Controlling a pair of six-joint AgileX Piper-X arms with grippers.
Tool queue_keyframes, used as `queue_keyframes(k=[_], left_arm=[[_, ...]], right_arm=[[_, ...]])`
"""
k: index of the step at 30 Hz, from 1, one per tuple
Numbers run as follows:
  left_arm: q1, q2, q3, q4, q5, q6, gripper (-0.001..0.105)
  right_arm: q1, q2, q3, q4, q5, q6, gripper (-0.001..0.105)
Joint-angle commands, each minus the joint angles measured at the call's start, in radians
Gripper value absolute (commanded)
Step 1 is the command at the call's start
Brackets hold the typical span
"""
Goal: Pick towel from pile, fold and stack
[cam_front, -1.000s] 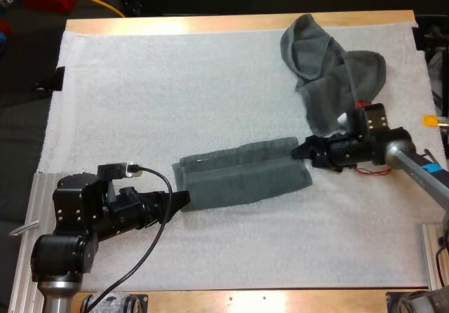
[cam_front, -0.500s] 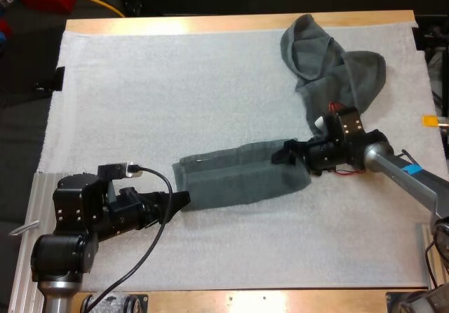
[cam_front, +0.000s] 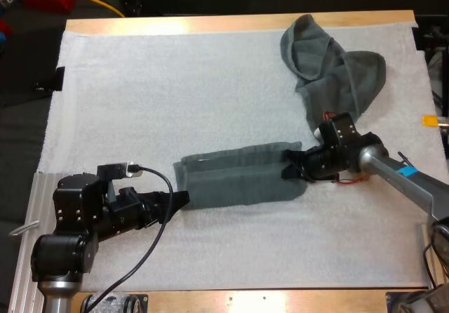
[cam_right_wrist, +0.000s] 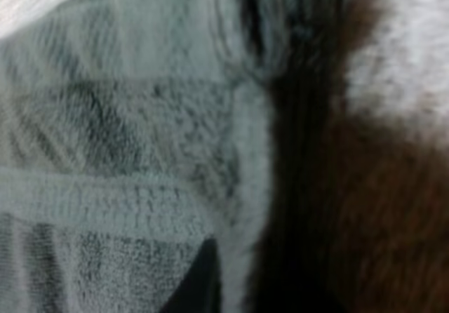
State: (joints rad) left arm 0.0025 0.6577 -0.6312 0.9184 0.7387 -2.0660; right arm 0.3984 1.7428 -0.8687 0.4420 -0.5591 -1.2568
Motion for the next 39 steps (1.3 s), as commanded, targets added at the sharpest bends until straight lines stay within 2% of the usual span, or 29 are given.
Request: queue_keyframes(k=[1, 9, 17, 29, 33, 39], left_arm=[[0.001, 0.001, -0.001, 0.005, -0.01, 0.005, 0.069], [0.001, 0.001, -0.001, 0.003, -0.041, 0.006, 0.069], [0.001, 0.001, -0.001, 0.003, -0.068, 0.006, 0.069], [0.001, 0.001, -0.001, 0.003, -0.072, 0.006, 0.069], [0.001, 0.001, -0.001, 0.004, -0.069, 0.006, 0.069], [-0.023, 0.001, -0.001, 0.004, -0.069, 0.006, 0.069]], right_arm=[[0.006, -0.027, 0.005, 0.037, 0.037, 0.0, 0.0], [0.006, -0.163, 0.005, 0.199, 0.223, -0.011, 0.001], [0.006, -0.281, 0.005, 0.387, 0.465, -0.139, 0.001], [0.006, -0.418, 0.005, 0.498, 0.727, -0.25, 0.001], [0.006, -0.43, 0.003, 0.499, 0.721, -0.25, 0.001], [0.044, -0.429, -0.013, 0.485, 0.649, -0.211, 0.001]])
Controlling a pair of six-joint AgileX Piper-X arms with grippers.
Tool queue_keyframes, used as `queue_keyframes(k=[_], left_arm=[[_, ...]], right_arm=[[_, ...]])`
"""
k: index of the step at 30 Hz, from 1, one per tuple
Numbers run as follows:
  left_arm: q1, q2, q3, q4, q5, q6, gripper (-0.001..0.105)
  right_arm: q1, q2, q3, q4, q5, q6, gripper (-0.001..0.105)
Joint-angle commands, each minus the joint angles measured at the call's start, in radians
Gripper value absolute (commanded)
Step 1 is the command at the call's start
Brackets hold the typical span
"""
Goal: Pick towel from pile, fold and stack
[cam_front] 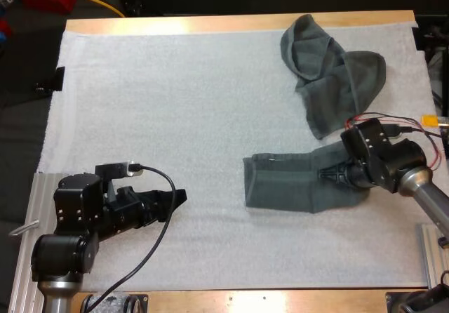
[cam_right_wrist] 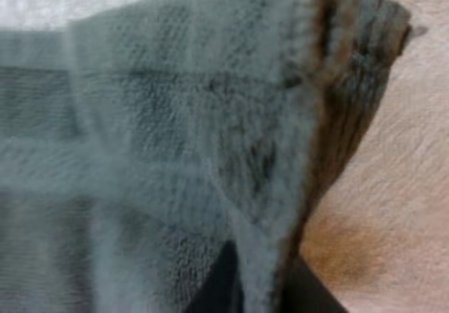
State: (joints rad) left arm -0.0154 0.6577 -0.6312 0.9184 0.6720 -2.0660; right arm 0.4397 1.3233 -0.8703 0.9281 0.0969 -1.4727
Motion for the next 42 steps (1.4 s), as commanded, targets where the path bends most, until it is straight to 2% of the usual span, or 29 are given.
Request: queue_keyframes(k=[1, 11, 15, 19, 22, 28, 32, 42], left_arm=[[-0.009, 0.001, -0.001, 0.004, -0.002, 0.006, 0.069], [-0.013, 0.001, -0.001, 0.004, -0.002, 0.006, 0.069], [-0.013, 0.001, -0.001, 0.004, -0.002, 0.006, 0.069], [-0.013, 0.001, -0.001, 0.004, -0.002, 0.006, 0.069], [-0.013, 0.001, -0.001, 0.004, -0.002, 0.006, 0.069], [-0.013, 0.001, -0.001, 0.004, -0.002, 0.006, 0.069], [-0.013, 0.001, -0.001, 0.004, -0.002, 0.006, 0.069], [-0.013, 0.001, -0.001, 0.004, -0.002, 0.006, 0.069]], right_arm=[[0.014, -0.01, -0.013, -0.014, -0.028, 0.017, 0.001], [0.102, 0.06, -0.014, -0.172, -0.251, 0.219, 0.001], [0.113, 0.108, -0.014, -0.209, -0.286, 0.265, 0.001], [0.113, 0.15, -0.014, -0.271, -0.368, 0.309, 0.001], [0.113, 0.169, -0.014, -0.3, -0.38, 0.355, 0.001], [0.113, 0.2, -0.014, -0.334, -0.419, 0.399, 0.001], [0.113, 0.229, -0.014, -0.356, -0.483, 0.401, 0.001], [0.144, 0.256, -0.014, -0.42, -0.52, 0.403, 0.001]])
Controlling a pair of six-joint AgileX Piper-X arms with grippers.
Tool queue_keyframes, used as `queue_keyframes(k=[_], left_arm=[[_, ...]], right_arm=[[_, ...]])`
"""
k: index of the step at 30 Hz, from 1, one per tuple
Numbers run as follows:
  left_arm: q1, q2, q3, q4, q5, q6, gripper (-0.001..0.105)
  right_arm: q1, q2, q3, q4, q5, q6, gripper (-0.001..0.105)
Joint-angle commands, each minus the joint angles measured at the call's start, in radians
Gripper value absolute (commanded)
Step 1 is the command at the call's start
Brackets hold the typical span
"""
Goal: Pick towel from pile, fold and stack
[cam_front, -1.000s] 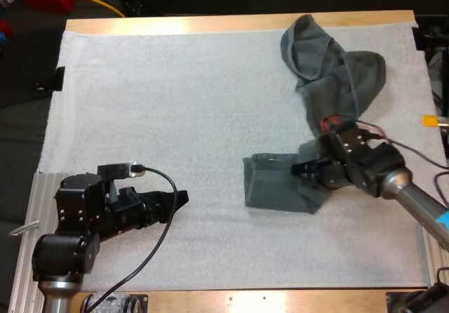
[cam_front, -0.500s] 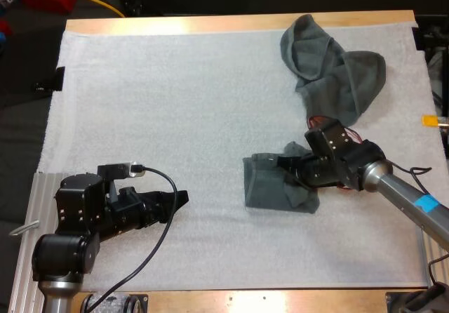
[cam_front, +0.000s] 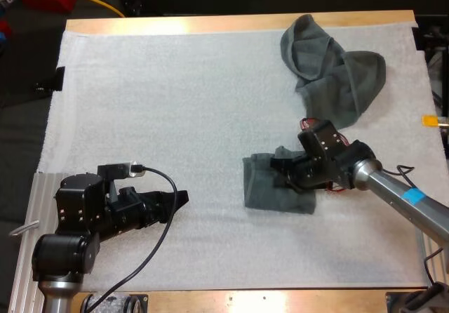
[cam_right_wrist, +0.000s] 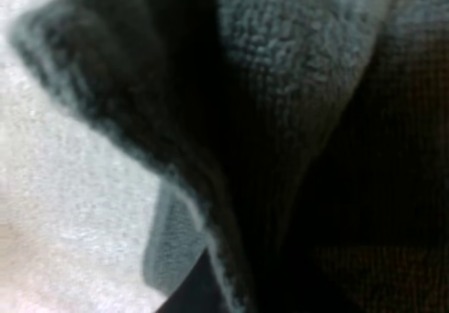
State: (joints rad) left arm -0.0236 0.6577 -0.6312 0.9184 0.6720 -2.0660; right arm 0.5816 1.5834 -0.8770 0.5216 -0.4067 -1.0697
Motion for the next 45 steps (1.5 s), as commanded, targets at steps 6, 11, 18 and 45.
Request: queue_keyframes(k=[6, 11, 18, 45], left_arm=[[-0.004, 0.001, -0.001, 0.004, -0.002, 0.006, 0.069], [-0.004, 0.001, -0.001, 0.004, -0.002, 0.006, 0.069], [-0.004, 0.001, -0.001, 0.004, -0.002, 0.006, 0.069], [-0.004, 0.001, -0.001, 0.004, -0.002, 0.006, 0.069]], right_arm=[[0.023, -0.004, -0.01, -0.085, -0.036, 0.028, 0.026], [0.023, -0.004, -0.01, -0.129, -0.142, 0.038, 0.059], [0.023, -0.014, -0.01, -0.13, -0.149, 0.038, 0.061], [0.156, 0.024, -0.006, -0.114, -0.117, 0.051, 0.061]])
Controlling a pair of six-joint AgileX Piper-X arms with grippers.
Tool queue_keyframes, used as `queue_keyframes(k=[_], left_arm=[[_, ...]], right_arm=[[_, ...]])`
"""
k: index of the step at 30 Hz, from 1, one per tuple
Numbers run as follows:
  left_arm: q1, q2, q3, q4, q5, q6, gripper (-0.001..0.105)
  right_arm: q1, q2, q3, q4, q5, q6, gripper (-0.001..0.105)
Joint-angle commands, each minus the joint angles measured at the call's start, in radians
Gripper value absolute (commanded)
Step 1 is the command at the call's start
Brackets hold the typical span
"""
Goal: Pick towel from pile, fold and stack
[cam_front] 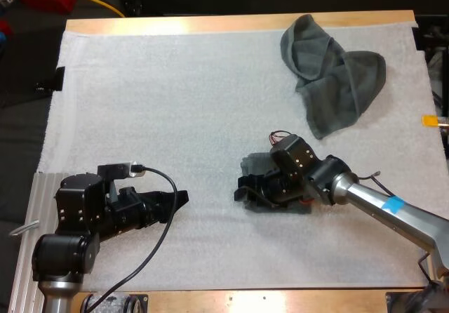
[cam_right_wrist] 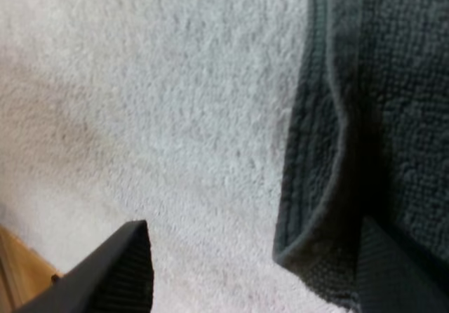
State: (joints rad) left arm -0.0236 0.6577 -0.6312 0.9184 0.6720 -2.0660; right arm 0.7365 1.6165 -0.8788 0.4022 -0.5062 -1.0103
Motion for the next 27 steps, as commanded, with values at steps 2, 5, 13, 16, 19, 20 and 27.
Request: queue_keyframes(k=[2, 5, 13, 16, 19, 20, 27], left_arm=[[-0.004, 0.001, -0.001, 0.004, -0.002, 0.006, 0.069], [-0.004, 0.001, -0.001, 0.004, -0.002, 0.006, 0.069], [-0.004, 0.001, -0.001, 0.004, 0.008, 0.006, 0.069], [-0.004, 0.001, -0.001, 0.004, 0.027, 0.006, 0.069], [-0.014, 0.001, -0.001, 0.001, 0.045, 0.006, 0.069], [-0.026, 0.001, -0.001, -0.003, 0.047, 0.006, 0.069], [-0.108, 0.001, -0.001, -0.014, 0.061, 0.006, 0.069]], right_arm=[[0.001, -0.025, -0.004, 0.005, -0.02, -0.017, 0.061], [0.001, -0.061, -0.004, 0.005, 0.011, -0.017, 0.061], [0.001, -0.199, -0.004, 0.062, 0.144, -0.075, 0.061], [0.001, -0.26, -0.004, 0.153, 0.238, -0.139, 0.061], [0.001, -0.316, -0.004, 0.244, 0.303, -0.198, 0.061], [0.001, -0.34, -0.004, 0.279, 0.32, -0.216, 0.061], [0.001, -0.472, -0.004, 0.401, 0.375, -0.296, 0.061]])
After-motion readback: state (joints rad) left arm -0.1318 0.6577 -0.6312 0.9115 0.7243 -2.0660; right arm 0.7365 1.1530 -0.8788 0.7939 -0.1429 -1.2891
